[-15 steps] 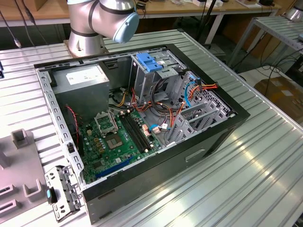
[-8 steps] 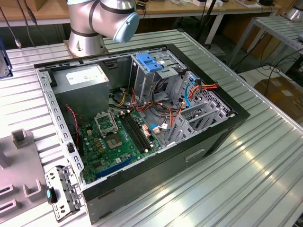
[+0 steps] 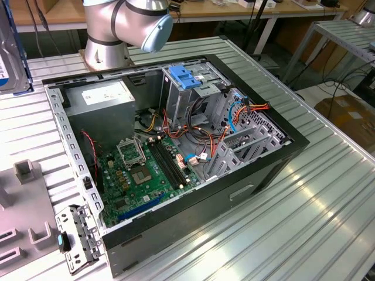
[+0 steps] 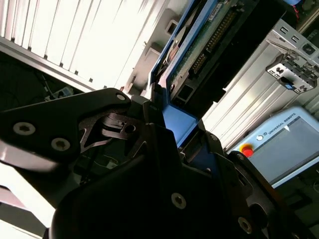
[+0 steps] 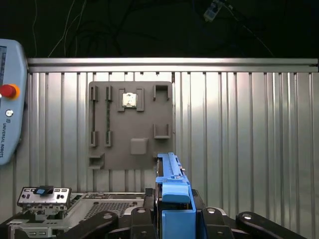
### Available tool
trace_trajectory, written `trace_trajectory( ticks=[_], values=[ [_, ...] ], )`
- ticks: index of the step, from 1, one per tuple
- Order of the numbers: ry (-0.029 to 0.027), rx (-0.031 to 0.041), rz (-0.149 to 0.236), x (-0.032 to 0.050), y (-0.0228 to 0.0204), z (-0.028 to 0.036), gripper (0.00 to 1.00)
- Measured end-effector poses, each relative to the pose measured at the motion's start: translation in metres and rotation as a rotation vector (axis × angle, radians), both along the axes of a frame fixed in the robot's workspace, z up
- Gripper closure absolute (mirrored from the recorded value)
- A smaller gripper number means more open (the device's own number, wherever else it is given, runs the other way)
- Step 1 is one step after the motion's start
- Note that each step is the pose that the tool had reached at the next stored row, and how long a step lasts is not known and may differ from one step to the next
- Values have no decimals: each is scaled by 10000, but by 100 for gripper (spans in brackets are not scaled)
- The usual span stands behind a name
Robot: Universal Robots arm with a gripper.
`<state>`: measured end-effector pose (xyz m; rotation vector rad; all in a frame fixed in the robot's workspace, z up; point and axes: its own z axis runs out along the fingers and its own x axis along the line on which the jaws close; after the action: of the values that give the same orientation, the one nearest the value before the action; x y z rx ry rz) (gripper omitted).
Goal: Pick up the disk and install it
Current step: 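Pick up the disk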
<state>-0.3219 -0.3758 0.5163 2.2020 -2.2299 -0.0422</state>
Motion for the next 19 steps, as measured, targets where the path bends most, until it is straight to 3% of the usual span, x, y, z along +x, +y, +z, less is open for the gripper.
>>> trace_trajectory(
  ticks=[6,14,19],
  values=[
    [5,1,0,139,-21,-10,63],
    [5,1,0,262,-67,-22,63],
    [6,0,0,416,-88,-24,63]
  ],
)
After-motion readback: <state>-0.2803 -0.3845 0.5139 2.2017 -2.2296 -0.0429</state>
